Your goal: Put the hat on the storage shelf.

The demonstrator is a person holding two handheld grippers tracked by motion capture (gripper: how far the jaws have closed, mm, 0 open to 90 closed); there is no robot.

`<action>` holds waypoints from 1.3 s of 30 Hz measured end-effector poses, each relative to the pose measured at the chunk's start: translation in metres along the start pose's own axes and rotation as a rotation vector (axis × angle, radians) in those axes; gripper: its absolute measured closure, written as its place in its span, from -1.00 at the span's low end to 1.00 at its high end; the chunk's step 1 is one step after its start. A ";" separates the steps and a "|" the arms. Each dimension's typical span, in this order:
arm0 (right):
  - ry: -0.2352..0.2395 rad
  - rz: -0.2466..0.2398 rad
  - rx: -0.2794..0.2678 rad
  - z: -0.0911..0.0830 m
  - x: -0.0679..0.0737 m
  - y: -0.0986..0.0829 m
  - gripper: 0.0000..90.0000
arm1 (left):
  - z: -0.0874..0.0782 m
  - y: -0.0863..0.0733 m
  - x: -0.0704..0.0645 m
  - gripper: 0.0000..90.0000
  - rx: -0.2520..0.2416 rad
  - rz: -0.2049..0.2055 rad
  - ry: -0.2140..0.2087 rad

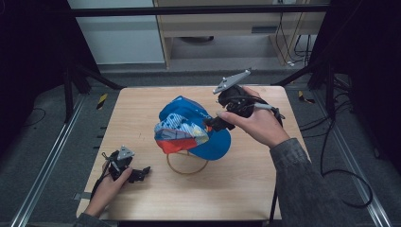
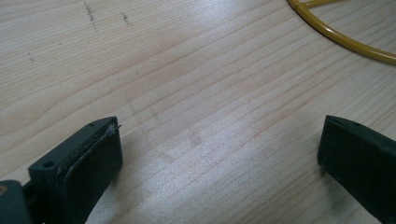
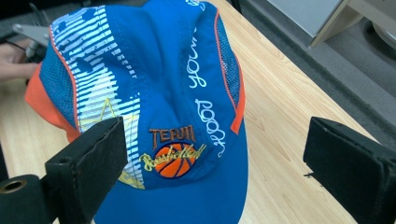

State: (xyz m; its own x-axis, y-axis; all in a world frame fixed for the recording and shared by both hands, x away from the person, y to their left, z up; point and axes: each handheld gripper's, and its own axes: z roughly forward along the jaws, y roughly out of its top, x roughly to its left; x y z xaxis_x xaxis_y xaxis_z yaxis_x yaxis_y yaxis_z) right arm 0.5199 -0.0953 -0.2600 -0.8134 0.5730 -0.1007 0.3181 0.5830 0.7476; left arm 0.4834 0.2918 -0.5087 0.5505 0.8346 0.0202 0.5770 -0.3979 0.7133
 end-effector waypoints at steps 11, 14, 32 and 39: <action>-0.061 0.049 -0.033 -0.014 -0.008 -0.027 -0.80 | 0.000 0.000 0.000 -1.00 0.001 0.003 -0.001; -0.073 0.061 -0.040 -0.020 -0.011 -0.038 -0.78 | 0.000 0.000 0.000 -1.00 0.001 0.003 -0.002; -0.143 0.144 -0.053 -0.030 -0.018 -0.109 -0.75 | 0.000 0.000 0.000 -1.00 0.003 0.003 -0.001; -0.158 0.174 -0.049 -0.022 -0.018 -0.135 -0.74 | 0.000 0.000 0.000 -1.00 0.003 0.003 -0.001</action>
State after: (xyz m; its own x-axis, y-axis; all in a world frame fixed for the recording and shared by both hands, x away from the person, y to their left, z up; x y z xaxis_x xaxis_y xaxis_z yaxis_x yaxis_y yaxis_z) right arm 0.4811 -0.1971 -0.3445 -0.6606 0.7478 -0.0658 0.4200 0.4408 0.7933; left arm 0.4830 0.2916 -0.5085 0.5529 0.8330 0.0219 0.5770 -0.4017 0.7112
